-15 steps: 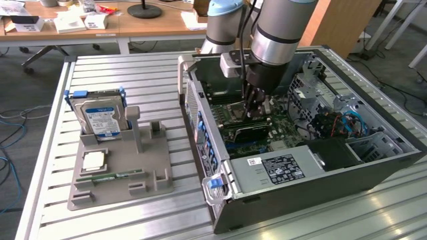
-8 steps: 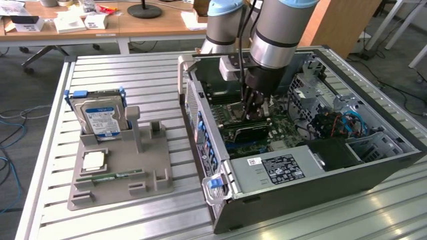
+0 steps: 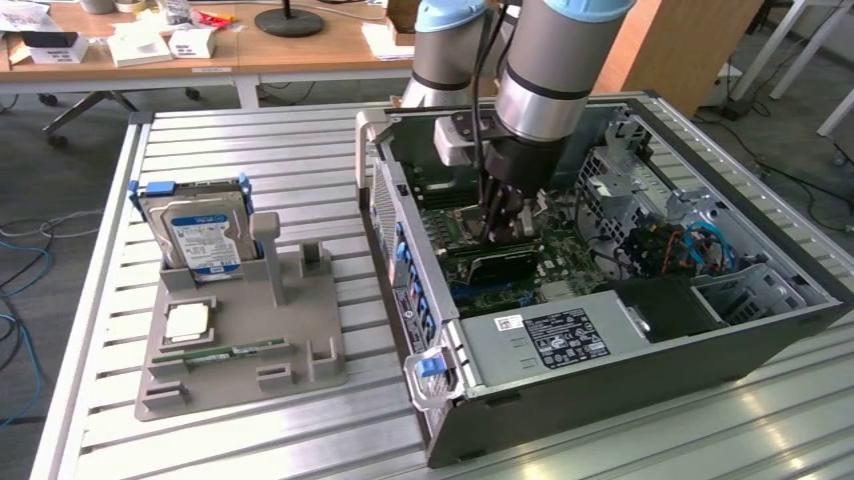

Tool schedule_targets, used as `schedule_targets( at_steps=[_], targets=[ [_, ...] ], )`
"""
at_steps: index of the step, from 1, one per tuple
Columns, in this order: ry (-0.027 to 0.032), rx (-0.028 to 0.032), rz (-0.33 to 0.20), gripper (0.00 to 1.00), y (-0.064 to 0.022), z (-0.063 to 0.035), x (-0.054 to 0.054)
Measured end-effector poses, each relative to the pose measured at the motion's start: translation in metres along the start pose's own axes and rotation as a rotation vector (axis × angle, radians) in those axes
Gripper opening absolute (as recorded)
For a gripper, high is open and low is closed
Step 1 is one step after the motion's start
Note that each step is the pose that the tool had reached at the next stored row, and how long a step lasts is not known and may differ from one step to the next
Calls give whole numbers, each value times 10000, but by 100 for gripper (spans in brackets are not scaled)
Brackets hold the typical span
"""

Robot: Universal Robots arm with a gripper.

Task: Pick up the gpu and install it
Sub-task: 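Press down on the gpu until it lock into place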

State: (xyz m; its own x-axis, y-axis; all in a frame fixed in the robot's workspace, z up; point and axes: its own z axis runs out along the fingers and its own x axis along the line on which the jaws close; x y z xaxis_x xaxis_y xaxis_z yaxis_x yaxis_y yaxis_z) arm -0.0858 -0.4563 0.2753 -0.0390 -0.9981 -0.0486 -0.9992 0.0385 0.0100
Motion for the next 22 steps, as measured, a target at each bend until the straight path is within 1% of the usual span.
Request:
schedule_targets(
  at_steps=[4,8,19,22],
  targets=[
    [3,-1,1,11,1,10,1],
    [1,-1,1,11,1,44,2],
    [2,-1,1,11,1,63,3],
    [2,-1,1,11,1,80,4]
  ],
)
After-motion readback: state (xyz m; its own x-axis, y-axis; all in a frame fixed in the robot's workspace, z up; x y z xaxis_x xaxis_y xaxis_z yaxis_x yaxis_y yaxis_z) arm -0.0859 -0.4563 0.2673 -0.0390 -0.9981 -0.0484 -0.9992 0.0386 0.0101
